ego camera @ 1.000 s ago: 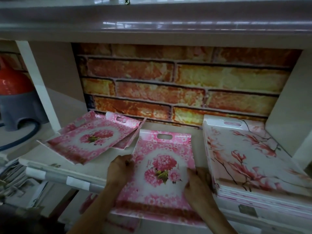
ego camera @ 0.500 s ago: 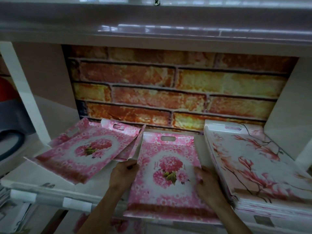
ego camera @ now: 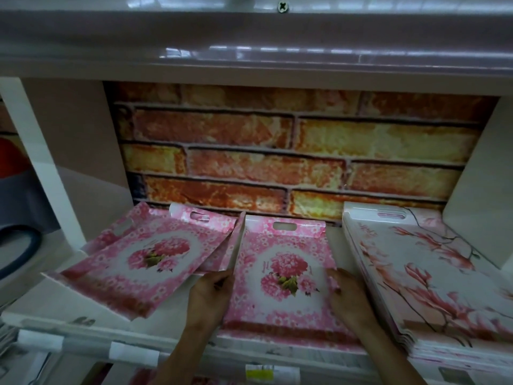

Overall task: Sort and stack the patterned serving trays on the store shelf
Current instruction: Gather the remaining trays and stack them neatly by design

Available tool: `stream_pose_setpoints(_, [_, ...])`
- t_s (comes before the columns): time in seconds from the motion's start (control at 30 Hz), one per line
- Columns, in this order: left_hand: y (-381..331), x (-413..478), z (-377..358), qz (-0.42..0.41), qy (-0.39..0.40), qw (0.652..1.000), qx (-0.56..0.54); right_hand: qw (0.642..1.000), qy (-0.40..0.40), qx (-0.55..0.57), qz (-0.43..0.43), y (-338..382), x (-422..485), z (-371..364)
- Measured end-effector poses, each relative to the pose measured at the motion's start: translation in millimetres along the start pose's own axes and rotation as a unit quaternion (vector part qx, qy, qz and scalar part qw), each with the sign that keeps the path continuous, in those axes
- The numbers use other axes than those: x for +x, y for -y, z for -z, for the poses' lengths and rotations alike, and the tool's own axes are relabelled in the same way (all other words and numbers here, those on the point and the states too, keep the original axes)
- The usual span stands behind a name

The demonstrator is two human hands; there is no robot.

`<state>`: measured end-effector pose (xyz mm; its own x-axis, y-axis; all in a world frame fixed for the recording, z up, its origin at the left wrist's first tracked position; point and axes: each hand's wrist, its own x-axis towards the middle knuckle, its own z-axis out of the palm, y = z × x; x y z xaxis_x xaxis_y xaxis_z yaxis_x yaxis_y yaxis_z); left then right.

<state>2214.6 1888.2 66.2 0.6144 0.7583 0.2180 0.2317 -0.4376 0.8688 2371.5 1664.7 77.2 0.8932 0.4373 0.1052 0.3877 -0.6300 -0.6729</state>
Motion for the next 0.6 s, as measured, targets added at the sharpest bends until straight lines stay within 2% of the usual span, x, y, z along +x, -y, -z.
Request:
stream_pose_setpoints(0.1, [0.6,2.9,-2.2,0.023,-0.008,0.999,-0.043,1.000,-0.007,-0.007,-0.006,0.5,9.1,-2.2])
stream_pose_setpoints(0.23, [2.8,3.1,-1.0,0.000,-0.003,1.000,0.002,1.000,-0.003,-0.006,-0.009,-4.3,18.0,-4.4])
stream_pose_setpoints(0.37, [2.1,1.8,-1.7,-0.009,-0.012,1.000,0.001,1.000,-0.003,0.000,-0.015,-6.7,23.0,-6.8])
stream_pose_setpoints(0.47, [-3.9,-0.5,-0.8,0.000,-0.012,1.000,-0.029,1.000,-0.007,0.002,-0.022,-7.3,24.5,-8.3])
stream_pose_setpoints(0.6, [0.2,2.3,0.1,0.021,0.011,1.000,0.010,0.999,0.015,0.026,-0.021,-5.6,21.1,-3.7])
